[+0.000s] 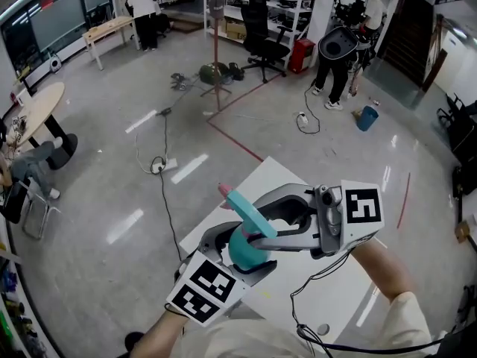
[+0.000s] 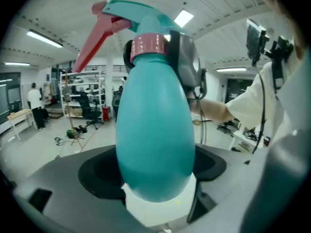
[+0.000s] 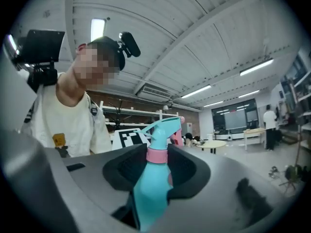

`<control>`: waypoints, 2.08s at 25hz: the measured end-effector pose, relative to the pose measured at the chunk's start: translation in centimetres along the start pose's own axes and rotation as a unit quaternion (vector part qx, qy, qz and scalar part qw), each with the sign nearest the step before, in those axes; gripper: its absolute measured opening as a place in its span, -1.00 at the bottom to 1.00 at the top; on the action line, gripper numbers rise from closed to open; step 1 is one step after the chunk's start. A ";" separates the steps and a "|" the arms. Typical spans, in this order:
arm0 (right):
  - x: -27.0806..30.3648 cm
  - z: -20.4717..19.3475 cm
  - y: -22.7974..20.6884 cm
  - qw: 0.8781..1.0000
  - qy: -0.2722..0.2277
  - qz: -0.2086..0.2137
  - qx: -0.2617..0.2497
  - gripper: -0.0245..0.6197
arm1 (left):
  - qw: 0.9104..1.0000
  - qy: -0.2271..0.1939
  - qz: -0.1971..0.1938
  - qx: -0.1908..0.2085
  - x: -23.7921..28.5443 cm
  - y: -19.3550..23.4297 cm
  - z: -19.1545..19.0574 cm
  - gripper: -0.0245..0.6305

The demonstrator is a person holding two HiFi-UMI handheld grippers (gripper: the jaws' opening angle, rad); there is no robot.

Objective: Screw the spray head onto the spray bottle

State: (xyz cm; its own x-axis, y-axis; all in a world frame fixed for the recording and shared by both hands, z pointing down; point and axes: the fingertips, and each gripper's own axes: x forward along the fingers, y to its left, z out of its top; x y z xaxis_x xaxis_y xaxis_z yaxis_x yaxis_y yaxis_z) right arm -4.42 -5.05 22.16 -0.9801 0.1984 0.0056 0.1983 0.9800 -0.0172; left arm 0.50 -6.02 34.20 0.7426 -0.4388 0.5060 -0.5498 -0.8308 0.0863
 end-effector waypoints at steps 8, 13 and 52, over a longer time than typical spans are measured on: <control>1.1 -1.6 -1.1 0.992 -0.002 -0.129 -0.009 -0.51 | 0.995 -0.004 0.098 -0.009 0.1 2.4 -1.4 0.35; 0.7 -1.5 0.8 0.997 0.001 -0.074 0.015 -0.24 | 0.997 -0.022 0.069 0.012 0.1 0.4 -0.5 0.35; -0.4 4.5 7.0 0.979 -0.043 0.190 0.056 -0.52 | 0.976 -0.018 -0.189 0.108 -5.1 -7.8 1.6 0.35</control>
State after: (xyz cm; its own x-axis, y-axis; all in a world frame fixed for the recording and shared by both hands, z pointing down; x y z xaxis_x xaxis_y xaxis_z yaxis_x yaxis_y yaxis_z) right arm -2.71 1.65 17.55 -0.8339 0.5415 -0.1066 0.5512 0.8271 -0.1103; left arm 1.59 2.16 29.61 0.8919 -0.0956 0.4420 -0.1432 -0.9868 0.0755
